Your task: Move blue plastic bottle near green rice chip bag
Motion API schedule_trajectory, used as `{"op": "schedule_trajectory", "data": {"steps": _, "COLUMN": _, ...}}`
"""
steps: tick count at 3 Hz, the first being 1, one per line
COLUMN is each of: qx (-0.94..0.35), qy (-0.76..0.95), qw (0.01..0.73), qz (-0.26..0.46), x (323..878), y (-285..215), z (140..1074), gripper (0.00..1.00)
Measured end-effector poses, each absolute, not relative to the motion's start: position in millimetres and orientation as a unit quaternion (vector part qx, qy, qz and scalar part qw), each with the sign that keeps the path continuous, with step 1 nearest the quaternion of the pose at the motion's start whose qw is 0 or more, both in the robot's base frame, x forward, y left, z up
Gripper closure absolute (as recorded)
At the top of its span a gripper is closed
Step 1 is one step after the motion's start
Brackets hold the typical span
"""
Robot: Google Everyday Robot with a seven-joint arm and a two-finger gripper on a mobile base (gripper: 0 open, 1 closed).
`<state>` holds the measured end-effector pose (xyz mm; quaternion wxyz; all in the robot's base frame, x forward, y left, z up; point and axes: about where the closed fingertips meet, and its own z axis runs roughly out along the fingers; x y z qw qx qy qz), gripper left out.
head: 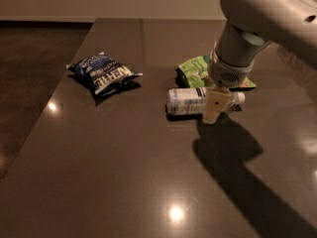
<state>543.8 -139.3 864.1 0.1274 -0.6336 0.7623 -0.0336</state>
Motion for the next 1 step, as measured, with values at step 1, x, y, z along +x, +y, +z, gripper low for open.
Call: {"op": "schedule_trajectory", "data": {"steps": 1, "qx": -0.634, "qy": 0.762, "qw": 0.127, "qz": -0.034, "x": 543.8, "y": -139.3, "z": 864.1, "gripper": 0.0}}
